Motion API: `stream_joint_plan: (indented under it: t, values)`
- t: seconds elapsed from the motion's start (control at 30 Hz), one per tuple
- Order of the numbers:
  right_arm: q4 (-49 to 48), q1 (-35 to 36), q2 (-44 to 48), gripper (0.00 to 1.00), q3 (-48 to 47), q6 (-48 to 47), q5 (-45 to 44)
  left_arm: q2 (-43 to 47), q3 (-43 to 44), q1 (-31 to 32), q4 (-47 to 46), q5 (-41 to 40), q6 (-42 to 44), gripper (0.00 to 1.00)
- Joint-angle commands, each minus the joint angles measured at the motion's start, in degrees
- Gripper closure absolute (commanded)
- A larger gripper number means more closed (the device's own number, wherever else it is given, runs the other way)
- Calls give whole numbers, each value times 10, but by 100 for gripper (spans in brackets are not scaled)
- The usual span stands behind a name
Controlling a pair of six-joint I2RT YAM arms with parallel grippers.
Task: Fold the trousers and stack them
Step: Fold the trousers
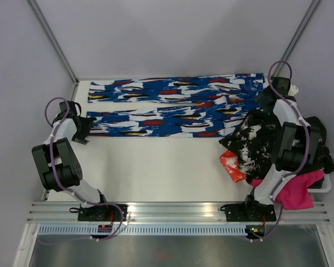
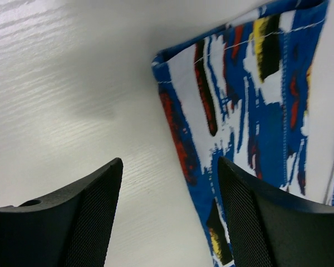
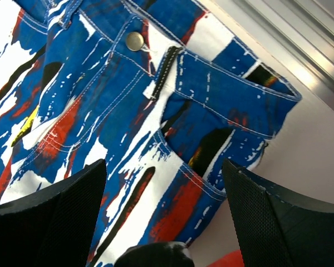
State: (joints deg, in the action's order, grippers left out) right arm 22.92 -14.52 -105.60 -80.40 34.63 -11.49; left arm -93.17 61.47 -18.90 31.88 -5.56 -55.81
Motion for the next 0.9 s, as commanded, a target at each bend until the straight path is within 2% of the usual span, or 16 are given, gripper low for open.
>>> stream_joint_plan:
  t: [0.0,0.17,0.33,0.63,0.77,0.87]
  values:
    - [-18,-13,39,10,9,12,10,0,5,2,-89,-17,-41,26]
    - [-15,-29,54,10,24,25,7,-49,15,3,-134,-27,-34,28]
    - [13,-41,73,10,46,48,-21,-90,47,3,-95,-17,-33,30]
    - [65,-50,128,6,120,82,-86,-95,44,5,-66,-18,-12,30]
    - [70,-61,143,6,155,98,-67,-126,47,7,-71,9,-21,34]
    - [65,-61,132,6,164,90,-58,-137,40,8,-81,10,-28,41]
